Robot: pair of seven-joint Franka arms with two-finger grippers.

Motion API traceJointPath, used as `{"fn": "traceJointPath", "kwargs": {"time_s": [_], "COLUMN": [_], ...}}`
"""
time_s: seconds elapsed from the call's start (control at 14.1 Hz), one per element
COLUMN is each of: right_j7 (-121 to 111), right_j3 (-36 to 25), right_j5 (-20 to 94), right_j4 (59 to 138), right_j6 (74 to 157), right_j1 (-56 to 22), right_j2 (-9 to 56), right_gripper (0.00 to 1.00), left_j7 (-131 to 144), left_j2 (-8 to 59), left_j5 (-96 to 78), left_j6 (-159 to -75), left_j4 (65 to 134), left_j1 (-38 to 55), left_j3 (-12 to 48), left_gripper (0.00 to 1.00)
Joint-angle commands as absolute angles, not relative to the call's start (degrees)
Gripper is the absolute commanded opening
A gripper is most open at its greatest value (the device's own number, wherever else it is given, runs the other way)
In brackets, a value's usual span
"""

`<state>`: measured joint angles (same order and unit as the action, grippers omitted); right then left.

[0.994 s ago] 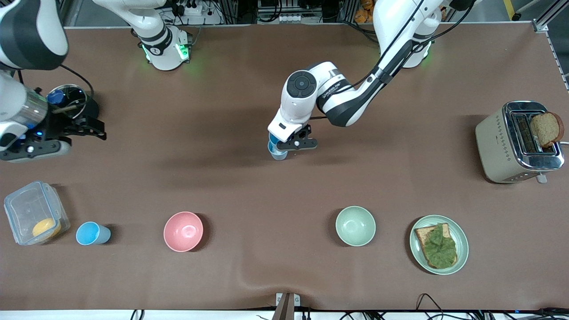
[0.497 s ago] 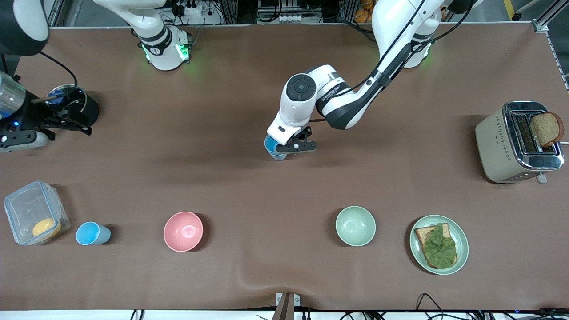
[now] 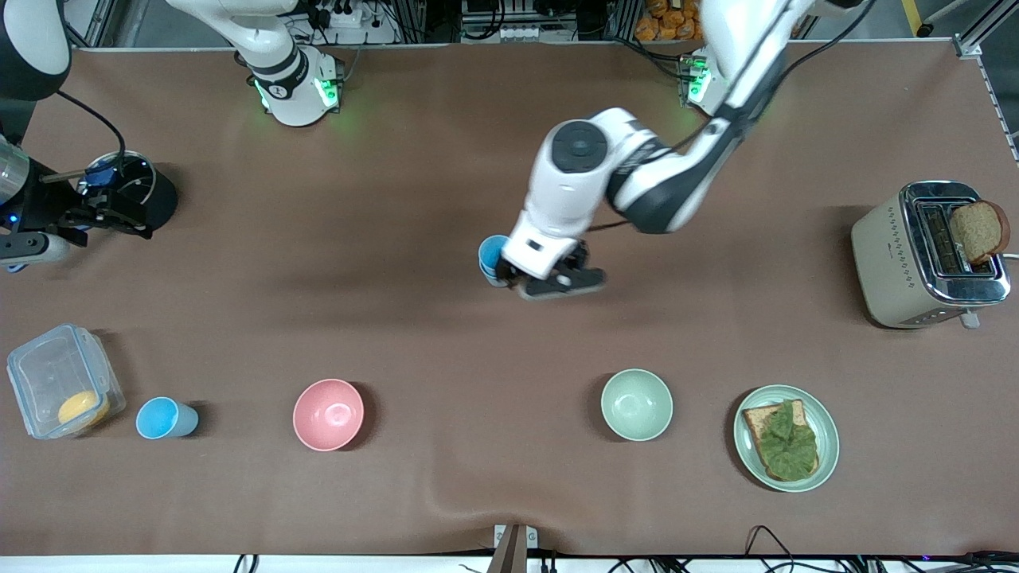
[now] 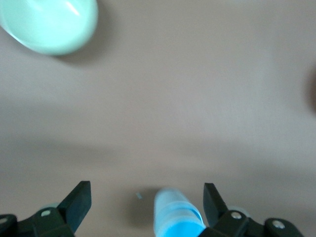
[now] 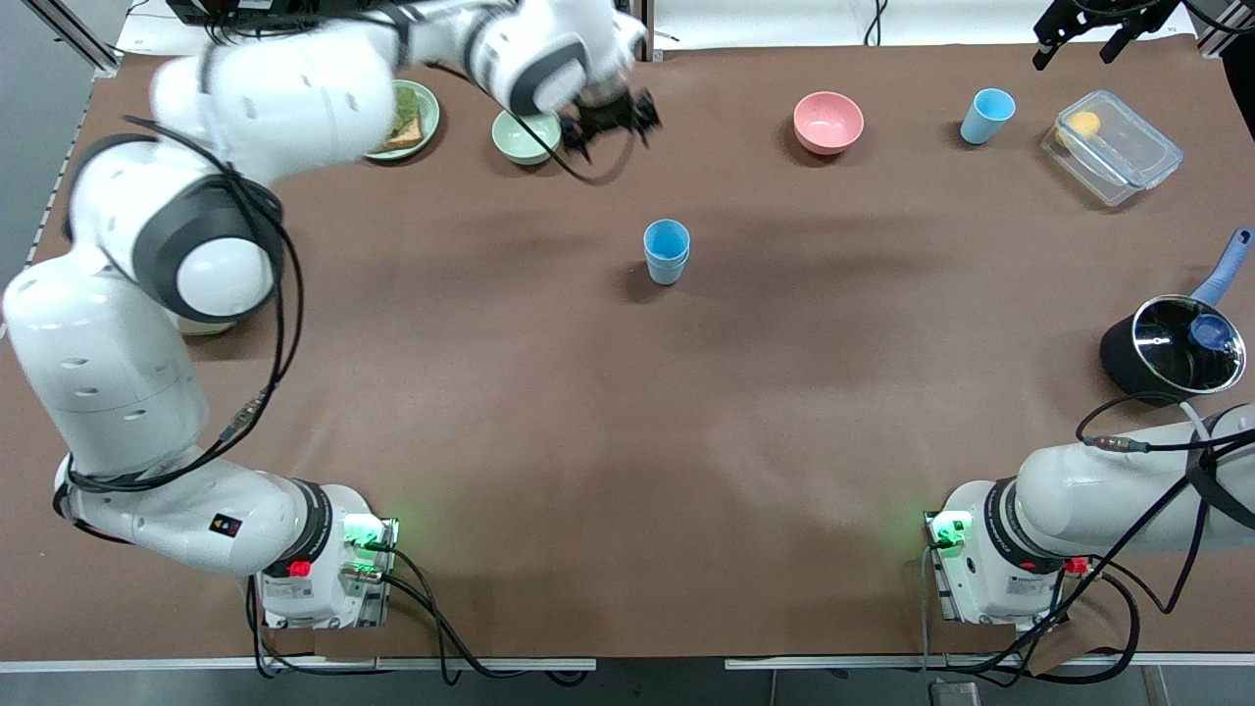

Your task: Stack blue cups with both arms

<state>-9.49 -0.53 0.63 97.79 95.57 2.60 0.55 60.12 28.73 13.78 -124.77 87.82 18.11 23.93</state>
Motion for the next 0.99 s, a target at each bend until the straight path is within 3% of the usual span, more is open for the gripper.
{"fn": "traceJointPath", "kwargs": {"time_s": [0.0,0.28,0.5,0.78,0.92], "right_j7": [-9.32,-9.14,-9.14,-9.14,-9.14], "right_j3": [-0.88,-0.88,-0.88,-0.7,-0.7], "right_j5": [0.09,0.26,0.26,0.35,0.61], "right_j4": [96.77,96.42,96.06,96.06,96.06], "right_j6": [94.66,94.57,94.4,93.87,93.6], "right_j1": [1.93,2.11,1.93,1.67,1.76], "right_j2": [0.62,0.7,0.62,0.53,0.53], "right_gripper": [1.0,1.0,1.0,1.0,1.0], "left_j7": [56.18,51.95,47.84,38.08,31.24], "left_j2": [24.27,21.54,17.24,14.16,9.34], "left_j5": [15.03,15.03,14.33,14.06,11.62], "left_j6": [-119.72,-115.06,-106.82,-102.57,-102.05], "left_j4": [86.23,83.32,83.93,86.2,88.76], "left_j1": [11.45,2.13,-2.88,-4.83,-3.7], "left_j3": [23.73,23.82,24.25,23.73,19.98], "left_gripper": [1.0,1.0,1.0,1.0,1.0]}}
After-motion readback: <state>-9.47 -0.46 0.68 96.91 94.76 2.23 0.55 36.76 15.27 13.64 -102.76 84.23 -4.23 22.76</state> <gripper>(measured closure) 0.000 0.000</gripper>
